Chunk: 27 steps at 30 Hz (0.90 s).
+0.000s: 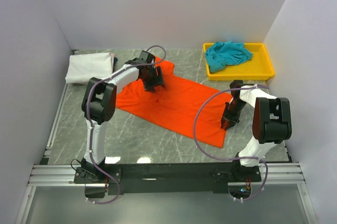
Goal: Fold and stack the t-shirts
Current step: Fold the tshirt
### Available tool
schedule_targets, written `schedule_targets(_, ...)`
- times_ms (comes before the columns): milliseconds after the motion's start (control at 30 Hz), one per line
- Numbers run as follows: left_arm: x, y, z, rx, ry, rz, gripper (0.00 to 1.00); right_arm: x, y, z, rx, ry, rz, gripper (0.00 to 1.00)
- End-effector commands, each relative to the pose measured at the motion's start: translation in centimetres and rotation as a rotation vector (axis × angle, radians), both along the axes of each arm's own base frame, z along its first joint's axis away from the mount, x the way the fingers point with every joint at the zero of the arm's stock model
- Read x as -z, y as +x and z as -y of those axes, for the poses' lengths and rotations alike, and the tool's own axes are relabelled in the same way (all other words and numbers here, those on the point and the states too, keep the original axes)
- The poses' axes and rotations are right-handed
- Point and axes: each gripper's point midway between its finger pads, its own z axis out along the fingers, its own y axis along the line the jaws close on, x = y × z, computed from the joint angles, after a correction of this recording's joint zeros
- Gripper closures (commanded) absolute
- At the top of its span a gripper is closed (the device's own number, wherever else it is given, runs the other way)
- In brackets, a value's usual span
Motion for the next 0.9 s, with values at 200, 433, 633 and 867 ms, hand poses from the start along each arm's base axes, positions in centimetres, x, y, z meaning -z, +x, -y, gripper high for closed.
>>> schedule_targets(200,-9.0,2.3,-5.1,-0.128,-0.1,0.19,0.27,-2.8,1.9,1.4,-0.002,-0.074,0.075,0.68)
schedule_targets(433,-3.5,1.8,-11.7,-0.206,0.012,0.112,0.25,-6.8,3.9,-0.1,-0.025,-0.008,0.18,0.67)
schedule_targets(633,-0.3,0.6,-12.1,-0.206,0.014,0.049,0.23,-5.1,3.0,-3.7,-0.085,0.097,0.151,0.66)
schedule_targets(867,2.2,-2.1,-14.0,-0.248,0.094,-0.007,0.21,-1.4,0.9,-5.4,-0.117,0.163,0.052,0.66)
